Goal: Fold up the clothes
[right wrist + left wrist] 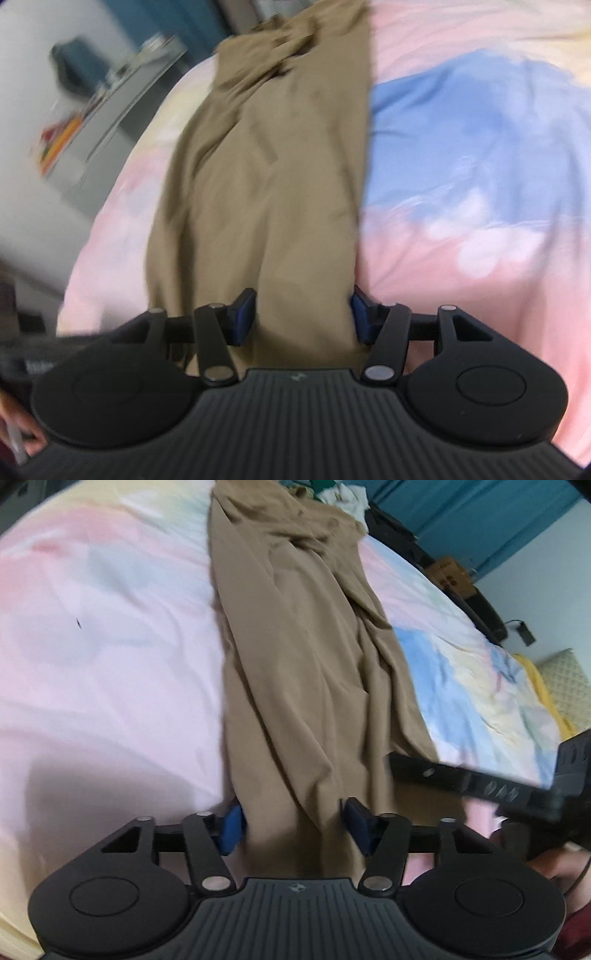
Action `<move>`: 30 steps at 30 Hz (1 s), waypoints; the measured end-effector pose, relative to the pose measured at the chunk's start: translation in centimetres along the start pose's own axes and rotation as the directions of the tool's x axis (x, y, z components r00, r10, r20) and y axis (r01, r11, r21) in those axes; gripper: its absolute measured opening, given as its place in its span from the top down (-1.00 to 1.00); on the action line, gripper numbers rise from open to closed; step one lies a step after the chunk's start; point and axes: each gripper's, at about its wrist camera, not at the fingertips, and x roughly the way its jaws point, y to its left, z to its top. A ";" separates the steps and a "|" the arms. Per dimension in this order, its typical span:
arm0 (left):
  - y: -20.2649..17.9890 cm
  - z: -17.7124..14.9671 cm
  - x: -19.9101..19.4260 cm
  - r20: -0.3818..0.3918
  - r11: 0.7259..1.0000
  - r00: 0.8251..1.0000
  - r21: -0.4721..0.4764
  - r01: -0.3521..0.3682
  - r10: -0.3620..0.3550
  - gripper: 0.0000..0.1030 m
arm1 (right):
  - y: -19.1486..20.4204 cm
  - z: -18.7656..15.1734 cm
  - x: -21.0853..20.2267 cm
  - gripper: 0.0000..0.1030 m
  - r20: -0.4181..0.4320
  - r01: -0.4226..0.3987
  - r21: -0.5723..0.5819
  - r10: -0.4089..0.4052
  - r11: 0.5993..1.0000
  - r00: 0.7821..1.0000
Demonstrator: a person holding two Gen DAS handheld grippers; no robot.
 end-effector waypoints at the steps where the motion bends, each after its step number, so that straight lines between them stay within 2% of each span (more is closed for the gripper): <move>1: 0.0 -0.2 0.3 -0.010 1.000 1.000 -0.003 0.005 -0.005 0.05 | 0.6 -0.5 -0.1 -0.09 -0.005 0.022 -0.035 -0.022 0.999 1.000; 3: -0.2 -0.5 0.3 -0.023 1.000 1.000 0.006 0.018 -0.017 0.21 | 1.7 -1.4 -0.3 -0.07 -0.015 0.061 -0.086 -0.062 0.994 0.998; 4: -0.3 -0.6 0.2 -0.028 1.000 0.999 0.013 0.024 -0.023 0.40 | 2.2 -1.8 -0.5 0.00 -0.020 0.070 -0.105 -0.072 0.992 0.997; 6: -0.8 -0.8 -0.1 -0.028 0.998 0.999 0.042 0.045 -0.044 0.63 | 3.8 -2.7 -1.1 0.21 0.003 0.117 -0.172 -0.118 0.978 0.993; 8: -1.0 -0.8 -0.3 -0.022 0.997 0.999 0.058 0.042 -0.041 0.82 | 5.1 -3.3 -1.7 0.59 0.037 0.166 -0.222 -0.162 0.961 0.986; 9: -1.0 -0.7 -0.3 -0.018 0.998 0.999 0.055 0.041 -0.040 0.87 | 5.7 -3.6 -2.0 0.63 0.054 0.190 -0.246 -0.183 0.950 0.982; 12: -0.5 -0.3 -1.7 0.022 0.995 0.996 0.032 0.090 -0.091 0.89 | 5.9 -3.4 -3.6 0.69 0.108 0.204 -0.228 -0.184 0.952 0.977; 14: -0.8 0.1 -4.0 0.084 0.992 0.989 0.056 0.115 -0.120 0.90 | 5.4 -3.0 -5.0 0.71 0.139 0.161 -0.174 -0.138 0.971 0.981; 17: -1.5 0.9 -8.0 0.184 0.985 0.970 0.102 0.141 -0.158 0.90 | 5.4 -1.6 -7.4 0.72 0.191 0.080 -0.108 -0.058 0.991 0.980; 22: -2.4 3.0 -14.4 0.295 0.978 0.933 0.088 0.189 -0.207 0.91 | 8.0 1.5 -11.9 0.73 0.298 -0.001 -0.135 0.042 0.991 0.954; 26: -4.2 4.5 -18.8 0.345 0.974 0.911 0.099 0.206 -0.227 0.91 | 11.1 4.2 -15.7 0.74 0.362 -0.018 -0.193 0.089 0.981 0.928; 30: -6.1 5.2 -22.8 0.377 0.970 0.894 0.122 0.212 -0.243 0.91 | 13.0 4.8 -18.9 0.73 0.412 -0.012 -0.233 0.110 0.972 0.905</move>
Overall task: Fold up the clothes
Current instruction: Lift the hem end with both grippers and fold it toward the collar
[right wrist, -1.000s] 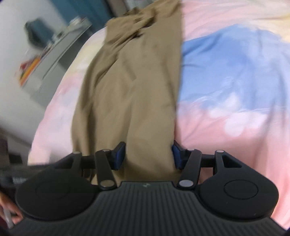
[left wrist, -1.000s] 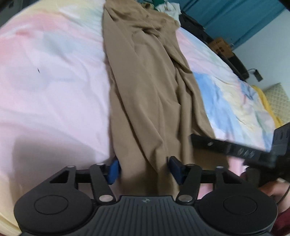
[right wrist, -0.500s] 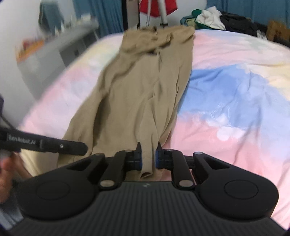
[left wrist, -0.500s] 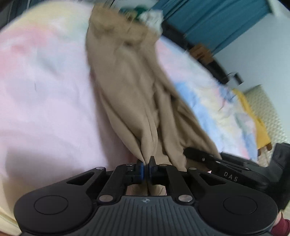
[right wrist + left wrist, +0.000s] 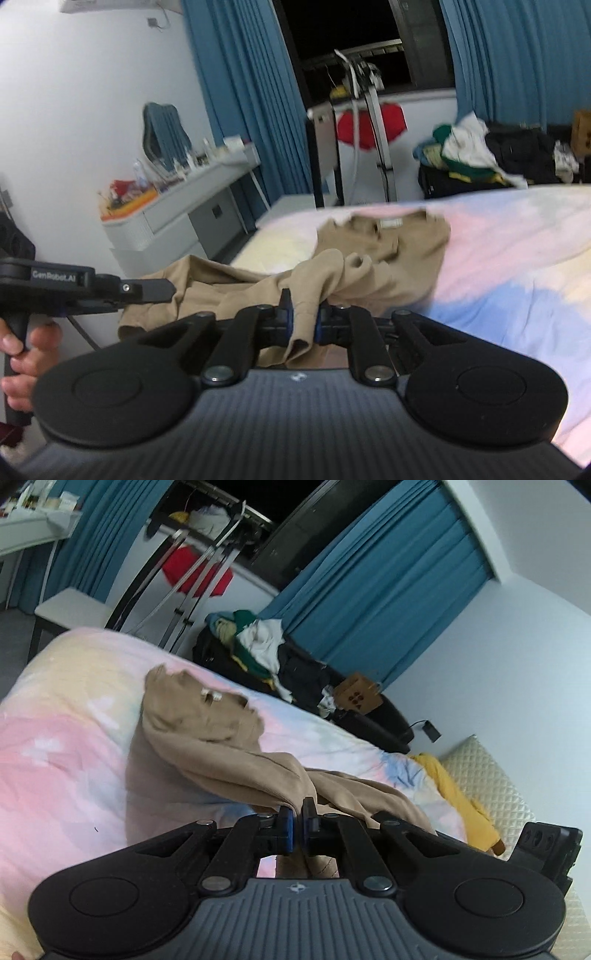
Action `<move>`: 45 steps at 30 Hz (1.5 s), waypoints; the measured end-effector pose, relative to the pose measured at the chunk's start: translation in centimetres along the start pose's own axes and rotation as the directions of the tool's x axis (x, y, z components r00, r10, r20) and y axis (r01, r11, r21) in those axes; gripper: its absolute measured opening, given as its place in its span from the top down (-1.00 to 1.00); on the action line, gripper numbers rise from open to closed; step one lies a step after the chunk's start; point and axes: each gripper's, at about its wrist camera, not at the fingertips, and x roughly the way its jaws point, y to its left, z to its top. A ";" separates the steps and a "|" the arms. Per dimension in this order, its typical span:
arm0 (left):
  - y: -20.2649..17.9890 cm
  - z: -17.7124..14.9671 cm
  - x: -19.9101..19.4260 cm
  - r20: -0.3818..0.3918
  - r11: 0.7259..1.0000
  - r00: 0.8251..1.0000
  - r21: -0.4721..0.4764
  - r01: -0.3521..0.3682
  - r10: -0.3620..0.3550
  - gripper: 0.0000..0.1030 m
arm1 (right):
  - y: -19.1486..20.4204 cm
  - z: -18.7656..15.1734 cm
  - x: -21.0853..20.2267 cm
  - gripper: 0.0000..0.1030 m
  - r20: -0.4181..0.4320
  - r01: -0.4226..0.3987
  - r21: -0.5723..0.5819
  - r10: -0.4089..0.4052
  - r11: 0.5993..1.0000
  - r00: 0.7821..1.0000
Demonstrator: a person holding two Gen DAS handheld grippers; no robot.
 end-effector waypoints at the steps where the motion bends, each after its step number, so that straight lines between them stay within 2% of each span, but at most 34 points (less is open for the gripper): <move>1: -0.6 -0.5 -0.6 0.000 1.000 1.000 0.010 0.005 -0.005 0.91 | 0.0 -0.3 -0.8 0.73 0.007 -0.009 0.005 0.009 1.000 1.000; 4: -1.6 -2.7 -2.8 -0.023 0.999 1.000 0.033 0.005 -0.004 0.91 | 0.0 -1.6 -3.2 0.73 0.017 -0.038 0.029 0.038 0.999 0.999; 8: -1.3 -9.0 -4.7 -0.080 0.999 0.997 0.029 0.013 -0.011 0.91 | 0.3 -6.9 -6.4 0.73 -0.006 -0.057 0.057 0.058 0.997 0.998; 10: -0.9 -12.1 -4.6 -0.095 0.999 0.995 0.048 0.000 0.004 0.91 | 0.2 -9.5 -7.5 0.73 -0.020 -0.064 0.086 0.066 0.994 0.998; 13: -0.5 -14.6 -3.7 -0.103 0.995 0.994 0.092 -0.034 0.044 0.91 | -0.2 -12.3 -7.9 0.73 -0.045 -0.070 0.106 0.076 0.992 0.996; 15: 0.0 -14.0 -2.9 -0.086 0.996 0.995 0.078 -0.036 0.043 0.91 | -0.8 -12.6 -6.9 0.73 -0.066 -0.061 0.114 0.069 0.992 0.995; 17: 0.6 -12.8 -2.1 -0.065 0.997 0.997 0.064 -0.037 0.041 0.91 | -1.0 -11.8 -5.8 0.73 -0.050 -0.057 0.131 0.065 0.990 0.997; 22: 0.8 -6.9 1.6 0.011 0.993 0.998 0.097 -0.064 0.064 0.90 | -2.2 -8.5 -2.2 0.73 0.001 -0.025 0.160 0.025 0.987 1.000; 27: 1.6 -1.7 7.4 0.061 0.979 0.989 0.141 -0.144 0.137 0.90 | -4.3 -5.2 4.1 0.72 0.024 0.037 0.189 -0.042 0.981 0.999; 31: 4.6 1.3 13.9 0.063 0.965 0.975 0.143 -0.219 0.212 0.90 | -6.3 -3.8 10.1 0.72 0.013 0.088 0.174 -0.091 0.981 0.996; 36: 10.7 2.5 22.0 0.015 0.956 0.959 0.077 -0.283 0.283 0.90 | -9.9 -4.7 17.8 0.71 -0.041 0.141 0.201 -0.135 0.969 0.990; 38: 12.7 2.1 24.6 -0.009 0.944 0.949 0.101 -0.313 0.316 0.90 | -11.4 -5.8 20.2 0.71 -0.068 0.145 0.224 -0.133 0.964 0.989; 43: 16.0 1.5 28.4 -0.074 0.930 0.931 0.123 -0.346 0.357 0.89 | -13.9 -8.0 24.3 0.69 -0.137 0.155 0.260 -0.122 0.953 0.983; 45: 16.8 1.5 28.8 -0.083 0.933 0.933 0.110 -0.342 0.351 0.88 | -14.1 -8.3 24.8 0.69 -0.140 0.148 0.260 -0.114 0.954 0.984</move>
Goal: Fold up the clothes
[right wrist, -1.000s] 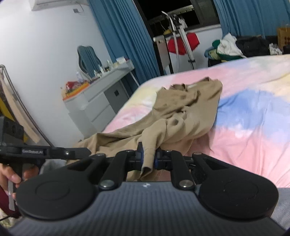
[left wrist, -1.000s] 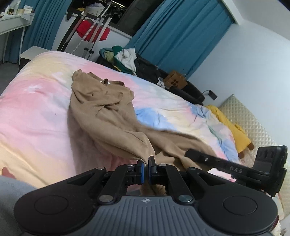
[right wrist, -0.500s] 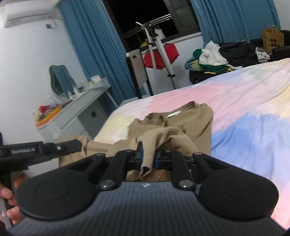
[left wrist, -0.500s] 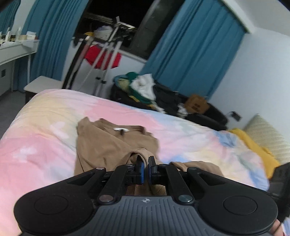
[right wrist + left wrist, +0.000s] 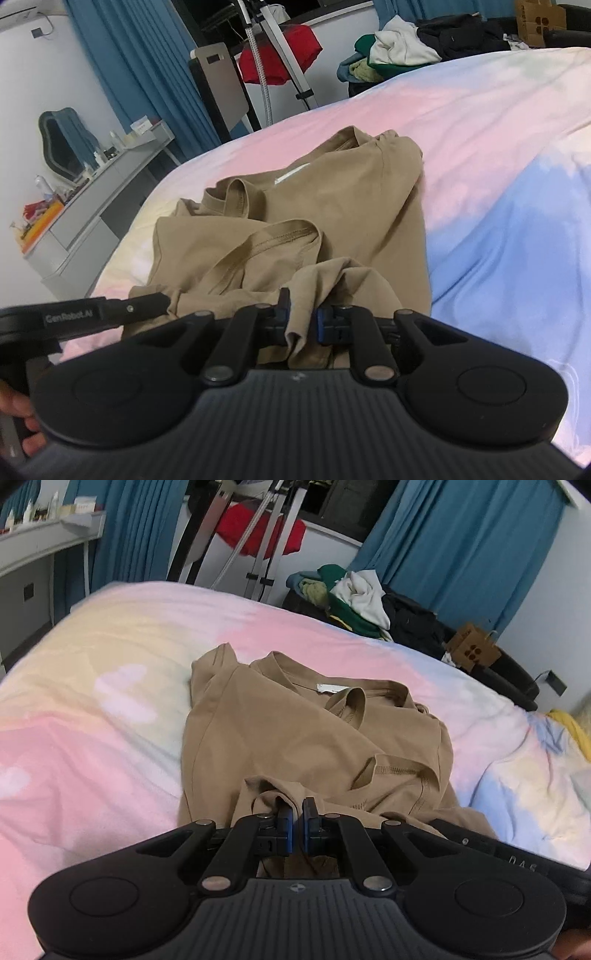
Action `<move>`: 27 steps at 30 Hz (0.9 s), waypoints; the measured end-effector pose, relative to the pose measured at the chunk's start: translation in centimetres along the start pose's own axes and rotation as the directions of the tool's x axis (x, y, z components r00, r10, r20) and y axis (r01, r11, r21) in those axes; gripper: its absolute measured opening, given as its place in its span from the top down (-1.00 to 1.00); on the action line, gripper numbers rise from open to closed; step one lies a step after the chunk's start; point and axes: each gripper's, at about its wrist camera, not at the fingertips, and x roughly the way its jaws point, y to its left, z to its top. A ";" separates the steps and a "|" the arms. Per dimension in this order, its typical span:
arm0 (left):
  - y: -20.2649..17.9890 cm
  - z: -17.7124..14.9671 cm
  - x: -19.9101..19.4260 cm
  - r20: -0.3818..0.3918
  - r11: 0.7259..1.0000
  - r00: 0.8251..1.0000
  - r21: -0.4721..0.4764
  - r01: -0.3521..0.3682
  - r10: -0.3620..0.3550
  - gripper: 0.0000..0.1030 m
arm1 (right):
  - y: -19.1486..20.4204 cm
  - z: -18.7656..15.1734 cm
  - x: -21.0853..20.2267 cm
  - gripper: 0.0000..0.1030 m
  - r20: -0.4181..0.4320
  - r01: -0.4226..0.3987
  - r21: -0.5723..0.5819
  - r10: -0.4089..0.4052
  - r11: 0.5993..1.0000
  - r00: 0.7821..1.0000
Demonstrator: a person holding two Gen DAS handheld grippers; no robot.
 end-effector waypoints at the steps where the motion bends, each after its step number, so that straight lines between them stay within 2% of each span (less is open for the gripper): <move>1: 0.2 0.0 0.0 0.001 1.000 1.000 -0.008 0.006 -0.006 0.86 | 0.0 0.0 0.0 0.69 0.001 -0.005 -0.003 0.005 1.000 1.000; 3: 0.2 -0.1 -0.4 0.007 1.000 1.000 -0.005 0.010 -0.010 0.82 | -0.1 0.1 -0.2 0.68 0.000 -0.019 0.004 0.019 1.000 1.000; 5: -0.1 -0.3 -1.4 0.020 1.000 1.000 0.021 0.001 -0.001 0.66 | -0.2 0.2 -0.6 0.61 0.005 -0.040 0.013 0.040 0.999 0.999; 6: -0.2 -0.5 -2.3 0.030 0.999 1.000 0.041 -0.001 0.000 0.50 | -0.2 0.3 -0.8 0.57 0.009 -0.051 0.019 0.051 0.999 0.999; 7: -0.4 -0.6 -3.2 0.040 0.998 0.999 0.061 -0.003 0.001 0.33 | -0.2 0.3 -1.2 0.42 0.013 -0.069 0.024 0.069 0.997 0.998; 10: -0.7 -1.0 -5.9 0.068 0.993 0.998 0.116 -0.009 0.001 0.07 | 0.1 0.2 -3.2 -0.21 0.038 -0.117 0.015 0.116 0.993 0.993; 12: -0.2 -1.2 -7.2 0.069 0.991 0.998 0.131 -0.007 -0.002 0.01 | 0.4 0.0 -4.8 -0.30 0.064 -0.138 0.000 0.137 0.990 0.988; 14: 0.3 -1.4 -8.0 0.059 0.990 0.998 0.143 -0.016 0.007 0.00 | 0.4 -0.2 -6.5 -0.29 0.089 -0.140 -0.009 0.140 0.990 0.986; 17: 0.9 -1.9 -7.7 0.016 0.985 1.000 0.168 -0.029 0.027 0.00 | -0.2 -0.6 -8.1 -0.30 0.104 -0.090 -0.001 0.090 0.996 0.990; 19: 1.2 -2.3 -7.2 -0.018 0.982 0.999 0.186 -0.037 0.041 0.07 | -0.6 -0.7 -7.9 -0.29 0.065 -0.047 -0.022 0.049 0.999 0.997; 21: 1.3 -2.6 -6.5 -0.047 0.980 0.998 0.194 -0.036 0.046 0.09 | -1.0 -1.2 -6.7 -0.29 -0.006 0.035 -0.066 -0.035 0.997 0.999; 22: 1.4 -2.7 -6.0 -0.065 0.979 0.997 0.200 -0.033 0.047 0.14 | -1.1 -1.4 -5.9 -0.29 -0.041 0.072 -0.083 -0.076 0.994 0.996; 24: 1.5 -3.0 -5.0 -0.096 0.977 0.994 0.212 -0.029 0.051 0.30 | -1.5 -2.0 -4.7 -0.28 -0.061 0.081 -0.081 -0.086 0.993 0.994; 26: 1.5 -3.3 -4.4 -0.109 0.975 0.992 0.219 -0.033 0.058 0.44 | -1.4 -2.1 -3.9 -0.19 -0.083 0.043 -0.067 -0.049 0.997 0.995; 27: 1.4 -3.3 -4.5 -0.103 0.975 0.993 0.218 -0.038 0.061 0.65 | -1.0 -2.1 -3.9 -0.17 -0.072 0.039 -0.085 -0.045 0.996 0.996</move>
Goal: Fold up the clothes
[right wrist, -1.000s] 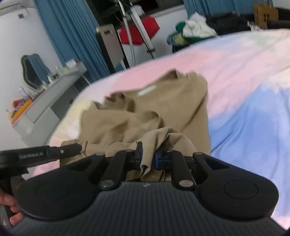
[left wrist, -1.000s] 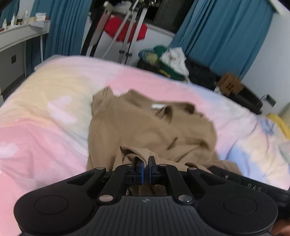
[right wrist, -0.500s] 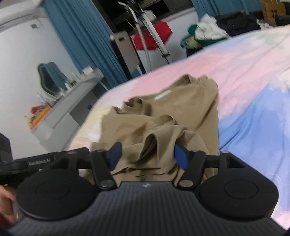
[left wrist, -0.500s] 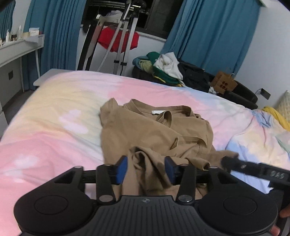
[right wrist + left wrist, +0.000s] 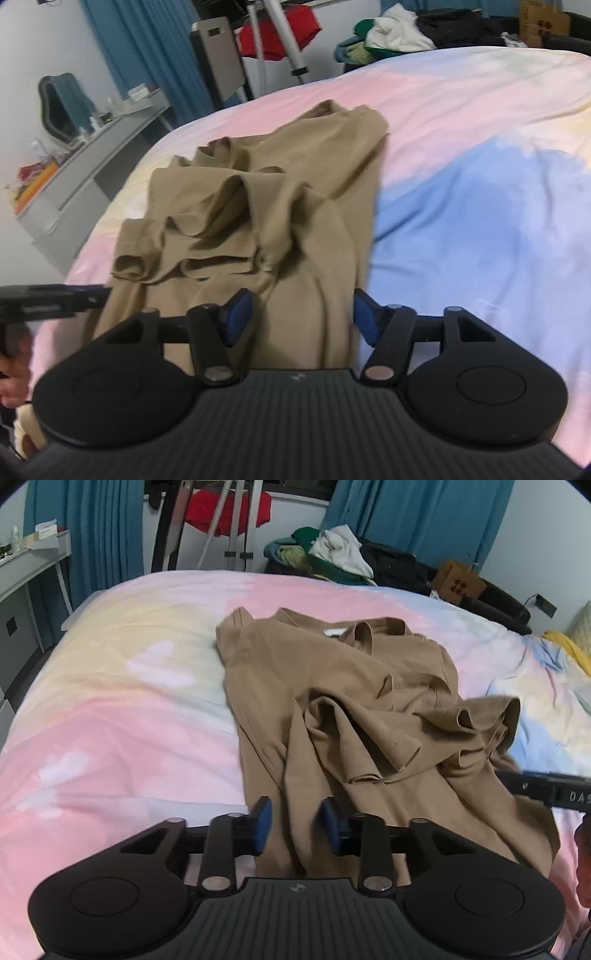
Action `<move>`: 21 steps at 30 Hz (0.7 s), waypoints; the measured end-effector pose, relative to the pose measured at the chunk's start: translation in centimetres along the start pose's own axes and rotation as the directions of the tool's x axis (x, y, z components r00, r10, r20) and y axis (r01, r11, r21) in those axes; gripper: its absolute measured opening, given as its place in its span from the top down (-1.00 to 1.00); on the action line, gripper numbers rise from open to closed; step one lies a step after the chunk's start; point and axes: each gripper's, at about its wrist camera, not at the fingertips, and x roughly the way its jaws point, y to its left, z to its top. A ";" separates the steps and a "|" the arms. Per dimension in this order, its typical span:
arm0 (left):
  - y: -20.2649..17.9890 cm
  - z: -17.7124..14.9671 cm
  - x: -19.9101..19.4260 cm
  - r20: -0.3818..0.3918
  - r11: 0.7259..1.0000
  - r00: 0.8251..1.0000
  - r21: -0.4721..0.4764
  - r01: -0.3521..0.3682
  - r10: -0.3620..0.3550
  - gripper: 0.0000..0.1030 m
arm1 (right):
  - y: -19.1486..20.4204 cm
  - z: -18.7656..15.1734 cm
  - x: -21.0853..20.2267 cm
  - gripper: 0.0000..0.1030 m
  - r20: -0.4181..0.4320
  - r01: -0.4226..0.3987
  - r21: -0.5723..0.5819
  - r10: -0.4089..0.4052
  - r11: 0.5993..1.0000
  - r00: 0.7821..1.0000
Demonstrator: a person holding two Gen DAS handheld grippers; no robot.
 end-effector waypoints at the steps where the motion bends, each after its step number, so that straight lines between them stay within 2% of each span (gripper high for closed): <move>1: -0.1 0.0 -0.1 0.006 1.000 1.000 -0.002 -0.005 0.005 0.88 | 0.4 0.0 0.0 0.02 0.012 -0.002 -0.019 0.002 1.000 1.000; 2: -0.1 0.0 -0.2 0.012 1.000 1.000 -0.003 -0.009 0.010 0.95 | 0.6 0.0 0.1 0.36 0.016 0.017 -0.036 -0.016 0.999 1.000; 5: -0.2 0.0 -1.0 0.028 0.999 0.999 -0.027 -0.016 0.017 0.98 | 0.8 0.0 -0.1 0.76 0.023 0.060 -0.051 -0.059 0.997 0.998; 9: 0.0 0.3 -2.4 0.057 0.998 0.997 -0.039 -0.055 0.057 0.99 | 0.3 -0.1 -1.2 0.83 0.051 0.089 -0.014 -0.088 0.996 0.995; 13: 0.8 0.5 -1.8 0.033 0.996 0.997 -0.066 -0.060 0.062 0.99 | 0.1 -0.4 -1.7 0.85 0.080 0.146 -0.015 -0.144 0.989 0.986; 17: 1.2 0.3 -0.7 -0.003 0.994 0.998 -0.083 -0.066 0.066 0.97 | -0.7 -0.5 -0.7 0.85 0.051 0.117 0.019 -0.118 0.993 0.992; 21: 1.6 0.1 -1.6 -0.003 0.985 0.998 -0.161 -0.058 0.058 0.81 | -1.0 -0.5 -0.9 0.81 0.057 0.098 0.052 -0.101 0.994 0.993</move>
